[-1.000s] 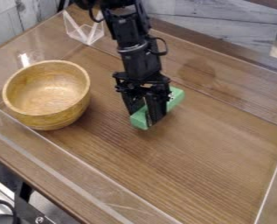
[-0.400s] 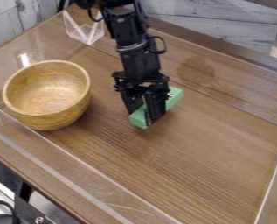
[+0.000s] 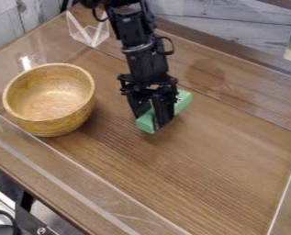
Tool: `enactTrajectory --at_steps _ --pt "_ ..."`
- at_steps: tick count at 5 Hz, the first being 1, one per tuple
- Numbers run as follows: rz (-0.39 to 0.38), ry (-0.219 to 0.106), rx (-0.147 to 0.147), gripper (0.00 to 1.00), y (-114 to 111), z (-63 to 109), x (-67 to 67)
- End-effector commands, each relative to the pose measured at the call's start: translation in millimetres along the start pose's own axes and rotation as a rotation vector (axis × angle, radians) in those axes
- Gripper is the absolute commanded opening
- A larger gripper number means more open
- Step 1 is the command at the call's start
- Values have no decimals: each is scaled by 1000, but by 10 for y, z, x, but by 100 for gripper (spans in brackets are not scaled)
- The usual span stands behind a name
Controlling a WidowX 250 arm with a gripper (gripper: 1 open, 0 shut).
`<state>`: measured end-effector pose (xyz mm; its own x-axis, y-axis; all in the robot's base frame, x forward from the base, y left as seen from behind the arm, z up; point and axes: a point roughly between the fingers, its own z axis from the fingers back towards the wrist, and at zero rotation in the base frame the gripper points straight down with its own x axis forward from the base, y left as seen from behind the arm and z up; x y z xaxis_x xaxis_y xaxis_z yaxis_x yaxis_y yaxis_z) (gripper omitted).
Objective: Remove the green block from inside the brown bowl and put it on the table
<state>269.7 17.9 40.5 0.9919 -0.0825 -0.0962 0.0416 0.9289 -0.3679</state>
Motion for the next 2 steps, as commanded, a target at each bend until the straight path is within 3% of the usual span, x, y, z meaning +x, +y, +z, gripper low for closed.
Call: enactTrajectory --at_steps 1,2 --pt "-12 -48 10 0 8 142 92" --pt "-10 -45 6 0 11 145 94"
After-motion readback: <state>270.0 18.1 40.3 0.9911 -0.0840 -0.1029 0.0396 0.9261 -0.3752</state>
